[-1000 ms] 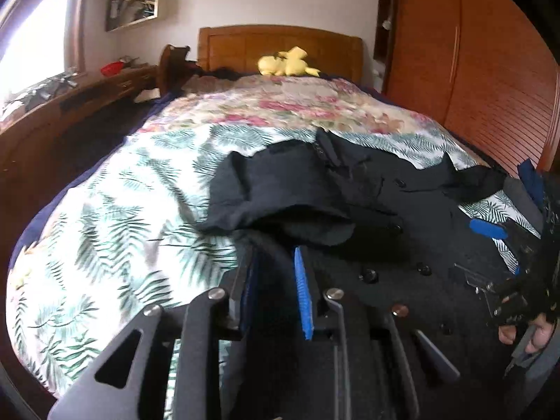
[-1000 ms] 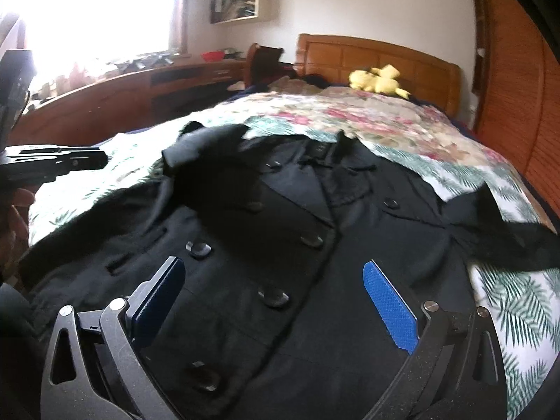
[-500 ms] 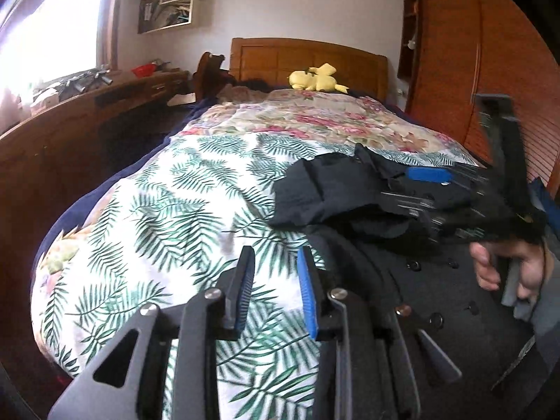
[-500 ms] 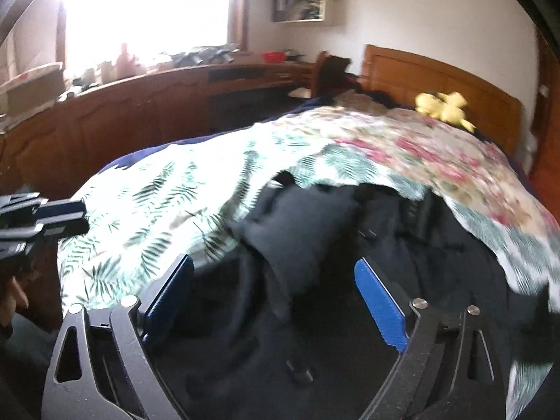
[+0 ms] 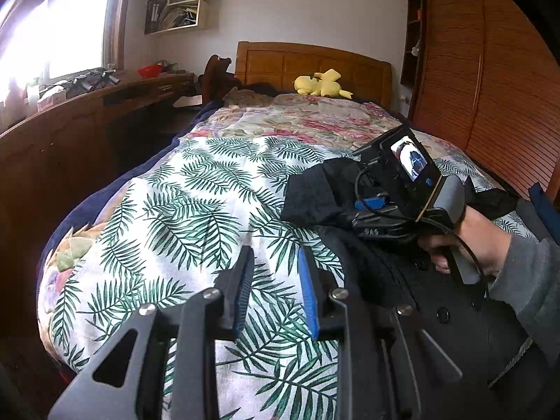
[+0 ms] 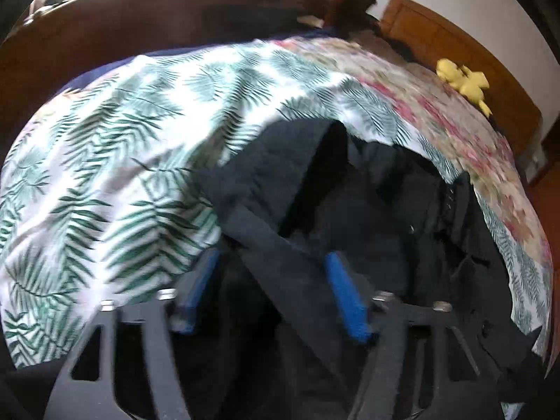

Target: Fold large clothes

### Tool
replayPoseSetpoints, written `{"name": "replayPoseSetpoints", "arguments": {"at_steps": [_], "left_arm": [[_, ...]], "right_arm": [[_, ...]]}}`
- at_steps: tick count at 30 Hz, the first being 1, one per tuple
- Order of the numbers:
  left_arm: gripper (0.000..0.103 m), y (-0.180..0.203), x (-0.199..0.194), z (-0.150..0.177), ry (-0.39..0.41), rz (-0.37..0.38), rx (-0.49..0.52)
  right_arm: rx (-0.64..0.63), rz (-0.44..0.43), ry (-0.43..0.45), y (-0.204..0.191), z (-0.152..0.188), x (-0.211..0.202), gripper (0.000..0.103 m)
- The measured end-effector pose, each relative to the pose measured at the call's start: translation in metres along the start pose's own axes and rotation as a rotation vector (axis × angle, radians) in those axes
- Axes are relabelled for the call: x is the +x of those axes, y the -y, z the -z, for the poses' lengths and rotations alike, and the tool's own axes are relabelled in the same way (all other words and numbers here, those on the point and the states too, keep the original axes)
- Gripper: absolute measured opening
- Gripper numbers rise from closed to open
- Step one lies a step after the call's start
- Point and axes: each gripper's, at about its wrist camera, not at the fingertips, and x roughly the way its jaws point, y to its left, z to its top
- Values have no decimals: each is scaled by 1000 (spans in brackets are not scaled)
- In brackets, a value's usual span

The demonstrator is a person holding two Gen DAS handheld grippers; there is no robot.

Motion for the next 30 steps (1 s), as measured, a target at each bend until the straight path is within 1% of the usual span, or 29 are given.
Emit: {"name": "replayPoseSetpoints", "arguments": {"at_steps": [1, 2, 3, 5, 7, 10, 13, 16, 19, 22, 23, 25, 27, 30], "left_arm": [[24, 1, 0, 0, -1, 3, 2], [24, 2, 0, 0, 0, 6, 4], [24, 4, 0, 0, 0, 7, 5], [24, 8, 1, -1, -1, 8, 9], [24, 12, 1, -1, 2, 17, 14], [24, 18, 2, -2, 4, 25, 27], [24, 24, 3, -2, 5, 34, 37], [24, 30, 4, -3, 6, 44, 44], [24, 37, 3, -3, 14, 61, 54], [25, 44, 2, -4, 28, 84, 73], [25, 47, 1, -4, 33, 88, 77], [25, 52, -1, -5, 41, 102, 79], [25, 59, -1, -6, 47, 115, 78], [25, 70, -1, -8, 54, 131, 80]], "right_arm": [[11, -3, 4, 6, 3, -1, 29], [17, -11, 14, 11, 6, -4, 22], [24, -16, 24, 13, 8, -7, 13], [49, -12, 60, 22, 13, -18, 8], [77, -5, 100, 29, 15, -31, 6], [126, -10, 198, 47, 23, -61, 5], [177, -4, 288, 64, 39, -95, 4], [228, 17, 339, 79, 64, -124, 4], [267, 51, 360, 90, 96, -145, 4], [321, 75, 348, 95, 132, -156, 4], [349, 71, 317, 97, 148, -154, 5], [375, 70, 262, 98, 167, -148, 5], [370, 72, 229, 96, 188, -146, 5], [351, 90, 194, 88, 206, -146, 5]]}}
